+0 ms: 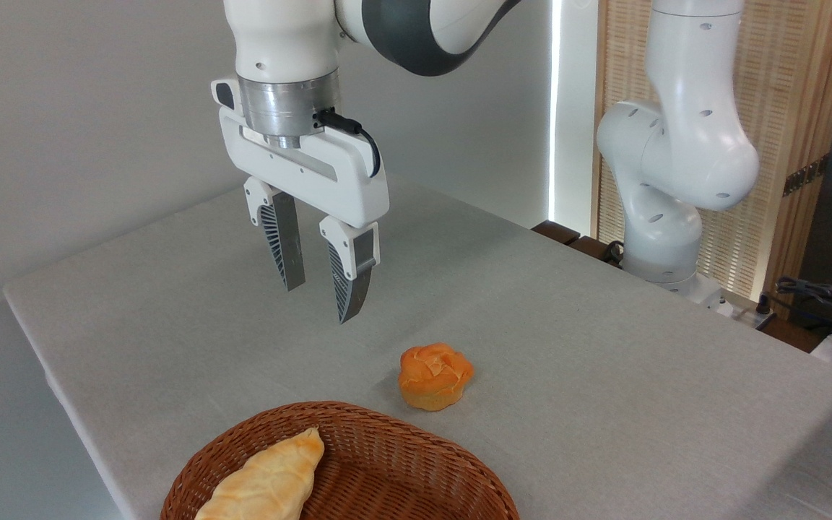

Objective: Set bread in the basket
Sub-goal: 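Move the open gripper toward the round orange bread roll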

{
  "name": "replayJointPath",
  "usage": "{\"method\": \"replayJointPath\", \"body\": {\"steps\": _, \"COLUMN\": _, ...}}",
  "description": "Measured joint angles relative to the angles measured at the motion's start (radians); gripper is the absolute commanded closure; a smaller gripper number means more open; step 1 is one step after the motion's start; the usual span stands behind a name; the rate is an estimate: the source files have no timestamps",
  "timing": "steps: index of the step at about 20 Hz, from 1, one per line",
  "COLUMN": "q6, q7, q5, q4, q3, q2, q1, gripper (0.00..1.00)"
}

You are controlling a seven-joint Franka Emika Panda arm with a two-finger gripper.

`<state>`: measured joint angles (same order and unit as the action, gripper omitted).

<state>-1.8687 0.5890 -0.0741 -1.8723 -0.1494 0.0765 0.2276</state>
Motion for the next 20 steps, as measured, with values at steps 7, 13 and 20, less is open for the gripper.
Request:
{"method": "replayJointPath", "body": {"steps": 7, "q6": 0.0, "q7": 0.065, "q5": 0.0, "q4": 0.005, "q3": 0.003, "q2": 0.0, "q1": 0.0, "gripper": 0.0}}
{"method": "replayJointPath", "body": {"steps": 13, "q6": 0.0, "q7": 0.107, "q5": 0.0, "q4": 0.007, "q3": 0.004, "q2": -0.002, "q1": 0.0, "gripper": 0.0}}
{"method": "replayJointPath", "body": {"steps": 20, "q6": 0.002, "q7": 0.074, "q5": 0.0, "q4": 0.007, "q3": 0.005, "q2": -0.01, "q1": 0.001, "gripper": 0.0}}
